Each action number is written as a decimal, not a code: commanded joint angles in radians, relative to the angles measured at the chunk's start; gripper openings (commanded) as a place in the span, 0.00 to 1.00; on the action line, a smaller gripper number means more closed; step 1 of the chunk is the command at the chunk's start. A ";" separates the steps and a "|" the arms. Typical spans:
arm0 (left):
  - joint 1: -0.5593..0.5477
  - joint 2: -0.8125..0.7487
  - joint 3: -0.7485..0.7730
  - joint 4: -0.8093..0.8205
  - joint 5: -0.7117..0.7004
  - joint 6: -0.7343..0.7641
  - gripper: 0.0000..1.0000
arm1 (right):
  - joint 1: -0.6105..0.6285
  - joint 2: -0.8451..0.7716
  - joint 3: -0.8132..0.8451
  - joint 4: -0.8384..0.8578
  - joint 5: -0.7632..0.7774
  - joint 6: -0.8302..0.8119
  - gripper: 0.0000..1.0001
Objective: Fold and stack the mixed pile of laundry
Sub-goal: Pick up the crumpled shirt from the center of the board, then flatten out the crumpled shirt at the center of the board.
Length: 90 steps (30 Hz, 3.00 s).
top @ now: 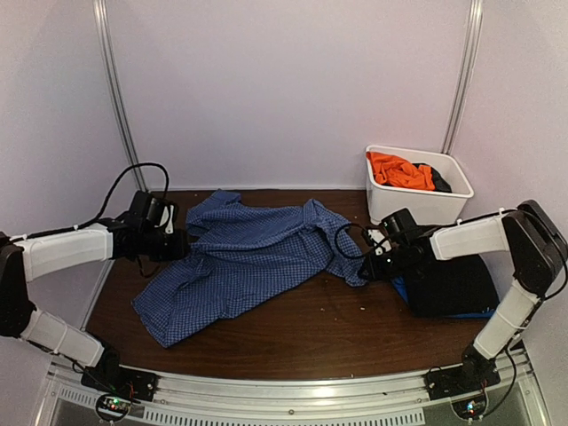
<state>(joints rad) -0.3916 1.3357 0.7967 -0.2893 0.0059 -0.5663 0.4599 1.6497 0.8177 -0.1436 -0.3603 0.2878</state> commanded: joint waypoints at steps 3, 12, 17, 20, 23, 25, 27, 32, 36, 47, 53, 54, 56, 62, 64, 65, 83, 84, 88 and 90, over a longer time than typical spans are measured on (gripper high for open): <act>0.011 -0.039 0.085 0.017 0.064 0.071 0.00 | 0.004 -0.136 0.116 0.002 -0.017 -0.021 0.00; 0.011 -0.150 0.408 -0.075 0.013 0.153 0.00 | -0.009 -0.373 0.409 -0.023 0.164 -0.079 0.00; 0.010 -0.171 0.625 -0.123 0.025 0.172 0.00 | -0.009 -0.425 0.558 -0.026 0.192 -0.105 0.00; 0.007 -0.197 0.712 -0.123 0.119 0.194 0.00 | -0.009 -0.485 0.635 -0.025 0.195 -0.114 0.00; -0.011 -0.227 0.769 -0.134 0.193 0.225 0.00 | -0.007 -0.554 0.696 -0.034 0.174 -0.124 0.00; -0.038 -0.244 0.797 -0.150 0.230 0.251 0.00 | -0.004 -0.583 0.752 -0.064 0.153 -0.136 0.00; -0.076 -0.258 0.824 -0.174 0.249 0.277 0.00 | 0.001 -0.604 0.811 -0.097 0.126 -0.141 0.00; -0.238 -0.314 0.832 -0.127 0.294 0.313 0.00 | 0.014 -0.642 0.927 -0.124 0.013 -0.128 0.00; -0.388 -0.305 0.890 -0.128 0.314 0.343 0.00 | 0.014 -0.658 1.019 -0.132 -0.070 -0.101 0.00; -0.520 -0.274 0.916 -0.161 -0.145 0.391 0.00 | 0.013 -0.571 1.104 -0.168 0.114 -0.146 0.00; -0.323 -0.246 0.806 -0.230 -0.351 0.296 0.00 | 0.003 -0.357 1.061 -0.153 0.272 -0.204 0.00; -0.233 -0.245 0.753 -0.219 -0.272 0.250 0.00 | -0.002 -0.313 1.059 -0.138 0.282 -0.205 0.00; -0.025 -0.241 0.630 -0.160 -0.071 0.156 0.00 | -0.015 -0.216 1.062 -0.103 0.295 -0.210 0.00; 0.190 -0.008 0.458 -0.040 0.113 0.119 0.00 | -0.025 0.165 1.176 -0.104 0.297 -0.231 0.00; 0.247 0.094 0.421 0.038 0.176 0.089 0.00 | -0.025 0.344 1.256 -0.114 0.301 -0.234 0.00; 0.274 0.148 0.411 0.078 0.198 0.084 0.01 | -0.024 0.418 1.311 -0.122 0.312 -0.232 0.00; 0.438 0.588 0.769 0.031 0.153 0.163 0.70 | -0.003 0.773 1.563 -0.182 0.264 -0.192 0.94; 0.432 0.564 0.738 0.041 0.168 0.167 0.70 | -0.003 0.729 1.503 -0.184 0.260 -0.182 0.95; 0.395 0.513 0.636 0.052 0.174 0.208 0.70 | -0.001 0.572 1.248 -0.173 0.236 -0.148 1.00; 0.364 0.512 0.579 0.091 0.210 0.212 0.67 | 0.001 0.506 1.133 -0.156 0.208 -0.131 1.00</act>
<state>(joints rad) 0.0284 1.8633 1.4487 -0.2607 0.1757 -0.3946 0.4538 2.2868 2.1159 -0.3134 -0.1040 0.1169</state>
